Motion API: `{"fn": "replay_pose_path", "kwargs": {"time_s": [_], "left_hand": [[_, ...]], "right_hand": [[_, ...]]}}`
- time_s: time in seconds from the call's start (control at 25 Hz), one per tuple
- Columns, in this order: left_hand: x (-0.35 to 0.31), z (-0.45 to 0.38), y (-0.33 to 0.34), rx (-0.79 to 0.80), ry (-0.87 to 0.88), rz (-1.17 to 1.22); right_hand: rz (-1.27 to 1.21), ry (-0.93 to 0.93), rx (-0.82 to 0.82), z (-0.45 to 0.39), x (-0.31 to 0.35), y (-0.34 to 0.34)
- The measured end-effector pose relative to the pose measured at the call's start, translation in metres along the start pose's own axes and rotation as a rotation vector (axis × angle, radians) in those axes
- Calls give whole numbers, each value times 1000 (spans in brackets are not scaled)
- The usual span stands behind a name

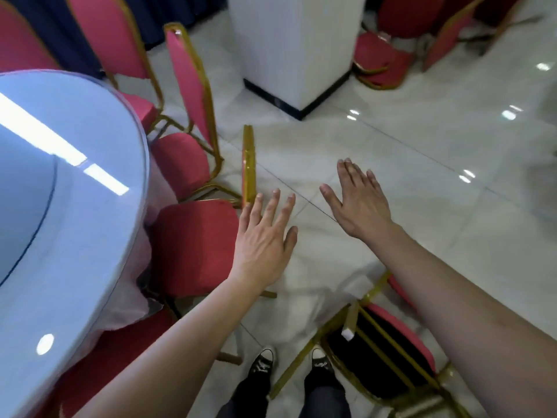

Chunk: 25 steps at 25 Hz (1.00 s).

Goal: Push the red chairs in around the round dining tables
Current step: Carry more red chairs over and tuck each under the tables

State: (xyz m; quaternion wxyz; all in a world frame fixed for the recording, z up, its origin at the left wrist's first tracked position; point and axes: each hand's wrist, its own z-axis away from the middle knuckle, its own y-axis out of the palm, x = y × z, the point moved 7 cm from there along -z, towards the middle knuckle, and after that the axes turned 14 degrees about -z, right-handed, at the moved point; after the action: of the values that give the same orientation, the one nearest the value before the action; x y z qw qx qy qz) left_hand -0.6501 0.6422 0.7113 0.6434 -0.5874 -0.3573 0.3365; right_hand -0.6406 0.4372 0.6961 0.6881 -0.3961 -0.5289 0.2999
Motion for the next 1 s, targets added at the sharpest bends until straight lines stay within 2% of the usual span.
{"fn": "replay_pose_path", "kwargs": {"time_s": [0.24, 0.36, 0.6, 1.0], "left_hand": [[-29, 20, 2, 19, 304, 5], [-48, 31, 2, 14, 398, 4], [-89, 63, 1, 45, 491, -4], [-173, 132, 11, 65, 610, -38]], "right_hand": [[-22, 316, -136, 114, -34, -7], [-22, 425, -190, 167, -47, -9], [-59, 551, -283, 257, -78, -15], [-158, 762, -341, 404, -144, 2]]}}
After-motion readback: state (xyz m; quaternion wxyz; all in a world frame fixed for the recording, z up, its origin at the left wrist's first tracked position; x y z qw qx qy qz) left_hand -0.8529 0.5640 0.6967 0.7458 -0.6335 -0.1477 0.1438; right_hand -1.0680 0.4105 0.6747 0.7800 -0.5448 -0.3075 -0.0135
